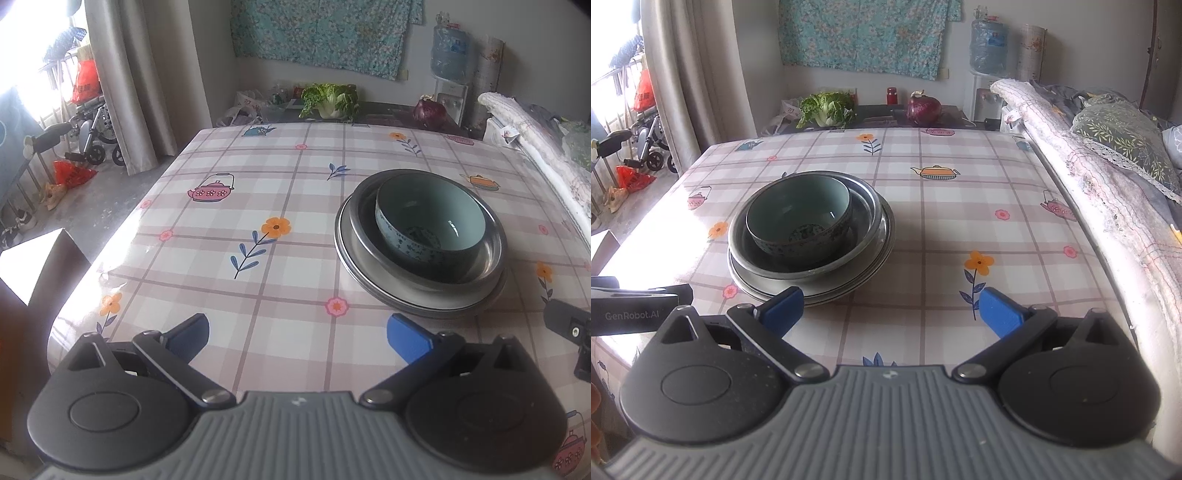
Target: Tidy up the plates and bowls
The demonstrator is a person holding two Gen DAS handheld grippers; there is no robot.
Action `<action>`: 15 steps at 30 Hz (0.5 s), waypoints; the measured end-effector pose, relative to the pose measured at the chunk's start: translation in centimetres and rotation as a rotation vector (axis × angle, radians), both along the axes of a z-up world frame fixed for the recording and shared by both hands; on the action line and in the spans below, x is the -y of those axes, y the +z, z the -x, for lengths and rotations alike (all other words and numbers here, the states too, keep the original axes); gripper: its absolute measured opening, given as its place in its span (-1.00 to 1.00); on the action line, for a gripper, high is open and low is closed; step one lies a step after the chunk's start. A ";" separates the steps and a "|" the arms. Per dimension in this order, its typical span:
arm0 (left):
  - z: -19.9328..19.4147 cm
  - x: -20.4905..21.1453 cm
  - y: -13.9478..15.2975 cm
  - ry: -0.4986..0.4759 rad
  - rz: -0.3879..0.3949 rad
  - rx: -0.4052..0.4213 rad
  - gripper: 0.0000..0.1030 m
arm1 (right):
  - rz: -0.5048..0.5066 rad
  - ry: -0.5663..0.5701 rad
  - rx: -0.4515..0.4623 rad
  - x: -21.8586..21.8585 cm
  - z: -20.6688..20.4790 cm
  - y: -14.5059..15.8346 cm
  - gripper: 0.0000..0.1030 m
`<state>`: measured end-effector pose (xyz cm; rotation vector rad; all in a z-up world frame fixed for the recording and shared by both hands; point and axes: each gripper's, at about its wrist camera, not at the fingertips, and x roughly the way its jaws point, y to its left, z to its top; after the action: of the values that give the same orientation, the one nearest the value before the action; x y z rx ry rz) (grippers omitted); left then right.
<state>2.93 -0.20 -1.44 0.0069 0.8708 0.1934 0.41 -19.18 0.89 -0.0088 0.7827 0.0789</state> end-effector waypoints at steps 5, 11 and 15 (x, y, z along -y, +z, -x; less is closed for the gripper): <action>-0.2 0.1 -0.1 -0.004 0.000 -0.004 1.00 | 0.001 0.006 -0.009 -0.1 -0.1 -0.2 0.97; -0.4 0.2 -0.3 -0.005 0.001 -0.010 1.00 | 0.000 0.022 -0.034 -0.3 -0.4 -0.6 0.97; -0.4 0.1 -0.4 -0.006 0.003 -0.015 1.00 | -0.002 0.028 -0.042 -0.4 -0.5 -0.8 0.97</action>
<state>3.33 -0.34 -1.82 0.0078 0.8859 0.1864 0.87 -18.75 0.13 -0.0162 0.8249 0.1066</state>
